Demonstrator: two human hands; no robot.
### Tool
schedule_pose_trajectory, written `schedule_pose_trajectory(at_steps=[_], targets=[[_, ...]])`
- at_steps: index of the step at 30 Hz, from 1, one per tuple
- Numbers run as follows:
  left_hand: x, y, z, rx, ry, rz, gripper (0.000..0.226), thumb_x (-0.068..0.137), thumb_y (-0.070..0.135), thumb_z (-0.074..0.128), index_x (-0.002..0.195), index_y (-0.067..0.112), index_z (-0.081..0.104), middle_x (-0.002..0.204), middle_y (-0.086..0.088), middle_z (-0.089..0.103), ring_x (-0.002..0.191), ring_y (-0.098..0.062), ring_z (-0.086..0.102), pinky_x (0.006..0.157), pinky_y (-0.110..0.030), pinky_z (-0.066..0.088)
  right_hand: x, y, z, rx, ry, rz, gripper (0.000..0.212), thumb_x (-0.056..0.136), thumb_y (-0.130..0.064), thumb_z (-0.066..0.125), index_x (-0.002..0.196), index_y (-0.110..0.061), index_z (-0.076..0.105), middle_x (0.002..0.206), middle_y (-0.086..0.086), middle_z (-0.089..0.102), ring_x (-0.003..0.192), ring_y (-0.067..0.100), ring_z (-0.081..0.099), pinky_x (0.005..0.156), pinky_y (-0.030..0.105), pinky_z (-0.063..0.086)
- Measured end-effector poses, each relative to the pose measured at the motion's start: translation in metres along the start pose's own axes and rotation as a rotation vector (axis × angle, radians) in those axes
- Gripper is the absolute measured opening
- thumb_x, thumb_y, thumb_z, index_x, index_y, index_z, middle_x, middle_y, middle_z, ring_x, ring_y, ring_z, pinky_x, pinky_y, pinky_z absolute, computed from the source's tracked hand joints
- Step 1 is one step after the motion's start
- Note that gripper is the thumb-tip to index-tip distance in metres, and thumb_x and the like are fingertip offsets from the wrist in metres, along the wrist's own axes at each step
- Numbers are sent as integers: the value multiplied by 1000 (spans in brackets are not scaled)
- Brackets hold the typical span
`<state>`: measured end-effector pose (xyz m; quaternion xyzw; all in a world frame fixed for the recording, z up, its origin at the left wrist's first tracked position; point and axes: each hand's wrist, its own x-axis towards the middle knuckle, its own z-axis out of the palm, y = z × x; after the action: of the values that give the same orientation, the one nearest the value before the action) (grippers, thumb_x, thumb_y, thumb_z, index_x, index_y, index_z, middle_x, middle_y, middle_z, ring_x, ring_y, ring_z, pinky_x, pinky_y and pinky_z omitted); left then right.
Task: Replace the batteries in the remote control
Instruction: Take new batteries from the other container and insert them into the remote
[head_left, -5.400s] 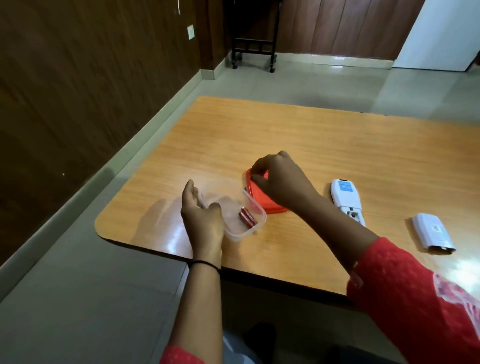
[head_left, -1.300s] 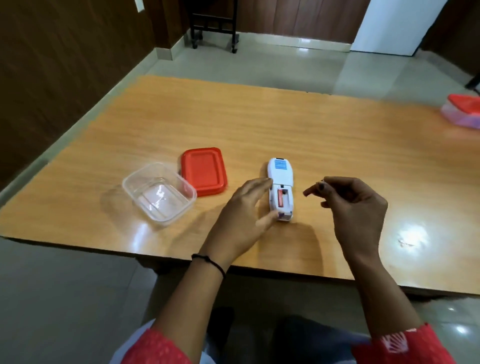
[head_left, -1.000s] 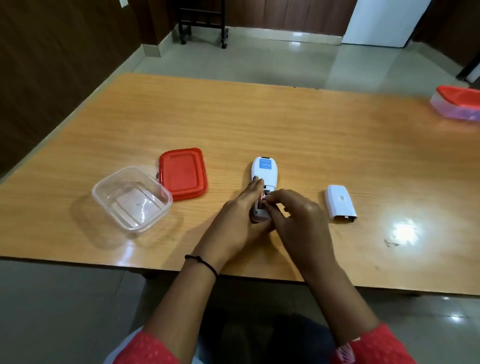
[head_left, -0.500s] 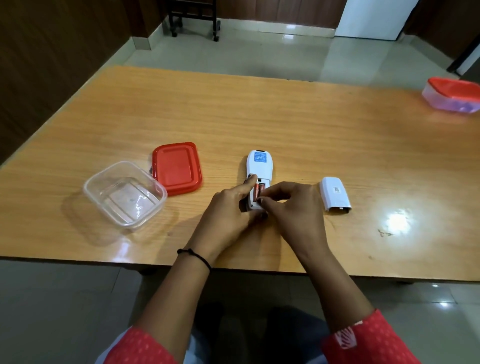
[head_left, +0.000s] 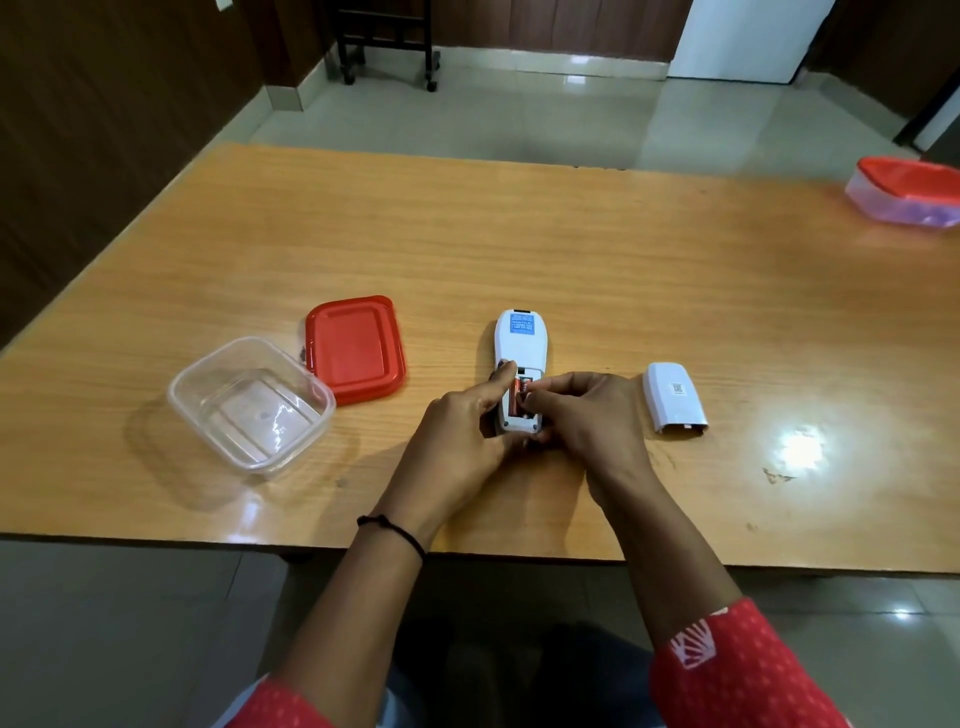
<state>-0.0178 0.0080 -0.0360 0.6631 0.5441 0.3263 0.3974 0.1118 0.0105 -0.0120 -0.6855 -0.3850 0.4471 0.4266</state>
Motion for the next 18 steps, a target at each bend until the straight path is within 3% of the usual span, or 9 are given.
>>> schedule_pose_trajectory(at_steps=[2,6,9,12,14,16,18], targets=[[0,0,0,-14,-5,-1,78,77,12,75,142,24,36,147,4,43,129,-4,43,99,-14,37,1,2,2,-30,13,-46,3,77,-8,70,78,-11,71,74,9,73,51,13,65,53,27,56],[-3,-1,-1,-78,-18,6,76,78,15,74,143,24,35,145,4,45,125,3,43,101,-16,38,-1,9,-2,-117,4,-197,4,81,-14,70,85,-15,69,78,2,70,67,13,68,57,23,57],[-2,0,-1,-165,59,36,62,84,15,67,140,23,42,142,7,49,127,1,45,103,-20,41,-3,8,-10,-259,130,-357,21,82,-30,69,100,-19,66,86,-10,65,76,5,60,57,9,44],[2,3,-2,-353,217,-4,43,91,7,55,131,23,51,128,10,58,116,0,55,85,-10,47,-8,11,-7,-381,128,-408,57,77,-44,70,126,-19,52,112,-2,62,99,14,56,76,24,47],[6,3,-4,-494,299,-83,36,93,5,50,126,21,54,124,6,61,113,-6,59,84,-17,50,-12,18,4,-581,88,-460,76,76,-54,65,136,-13,42,124,6,59,111,25,51,90,37,44],[8,4,-3,-644,312,-180,31,94,5,50,122,17,56,123,-2,62,109,-12,62,87,-23,50,-12,26,15,-787,111,-574,84,77,-56,61,141,-7,36,120,11,62,108,32,50,88,41,41],[8,6,0,-753,298,-246,29,93,6,52,121,13,56,121,-7,62,107,-13,62,89,-23,49,-10,26,17,-817,140,-615,79,80,-48,62,141,-4,35,112,15,66,104,33,51,83,40,41]])
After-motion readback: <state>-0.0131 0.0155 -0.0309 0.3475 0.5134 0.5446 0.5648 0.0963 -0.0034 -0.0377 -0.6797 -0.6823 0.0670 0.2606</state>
